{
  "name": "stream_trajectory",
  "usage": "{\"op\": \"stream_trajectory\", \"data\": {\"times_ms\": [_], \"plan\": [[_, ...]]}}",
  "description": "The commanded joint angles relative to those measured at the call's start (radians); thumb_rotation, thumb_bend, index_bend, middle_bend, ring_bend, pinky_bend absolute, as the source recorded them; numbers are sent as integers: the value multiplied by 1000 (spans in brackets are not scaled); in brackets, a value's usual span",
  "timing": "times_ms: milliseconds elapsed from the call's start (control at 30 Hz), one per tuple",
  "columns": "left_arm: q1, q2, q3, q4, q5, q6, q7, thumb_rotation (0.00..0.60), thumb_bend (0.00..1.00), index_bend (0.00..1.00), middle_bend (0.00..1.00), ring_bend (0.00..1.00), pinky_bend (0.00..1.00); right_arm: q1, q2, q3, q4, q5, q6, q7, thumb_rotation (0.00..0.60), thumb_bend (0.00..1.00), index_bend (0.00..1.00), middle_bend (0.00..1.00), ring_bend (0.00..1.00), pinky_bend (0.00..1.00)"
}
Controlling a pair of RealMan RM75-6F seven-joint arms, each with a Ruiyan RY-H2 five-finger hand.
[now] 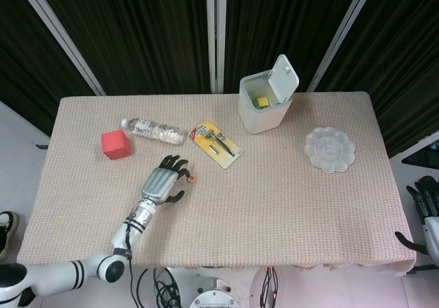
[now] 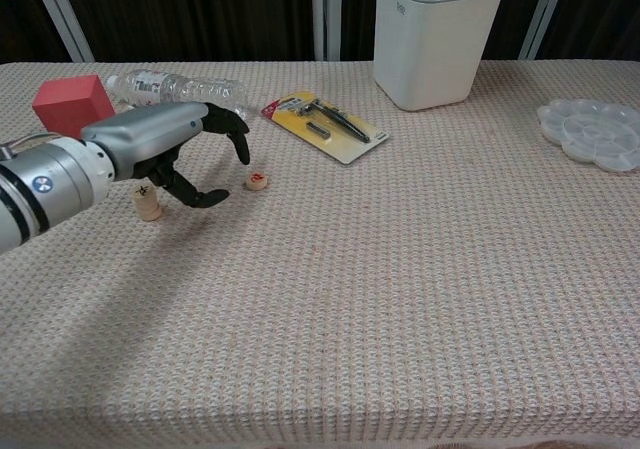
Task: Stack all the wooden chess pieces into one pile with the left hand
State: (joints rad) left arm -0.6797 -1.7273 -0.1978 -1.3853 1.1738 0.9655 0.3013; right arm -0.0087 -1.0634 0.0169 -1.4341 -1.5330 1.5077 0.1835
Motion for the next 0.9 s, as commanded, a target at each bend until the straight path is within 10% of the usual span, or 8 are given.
{"op": "stream_trajectory", "data": {"times_ms": [33,900], "plan": [[-37,-41,-23,51,-43,-37,25,600,322,342,124,0,0,1,-1,1,5,2,-2,6,600,94,0,0,0,0],[-77,-81,-14,150,-88,-57,21,600,325,390,133,0,0,3,-4,-1,14,19,-27,11,600,94,0,0,0,0]]}}
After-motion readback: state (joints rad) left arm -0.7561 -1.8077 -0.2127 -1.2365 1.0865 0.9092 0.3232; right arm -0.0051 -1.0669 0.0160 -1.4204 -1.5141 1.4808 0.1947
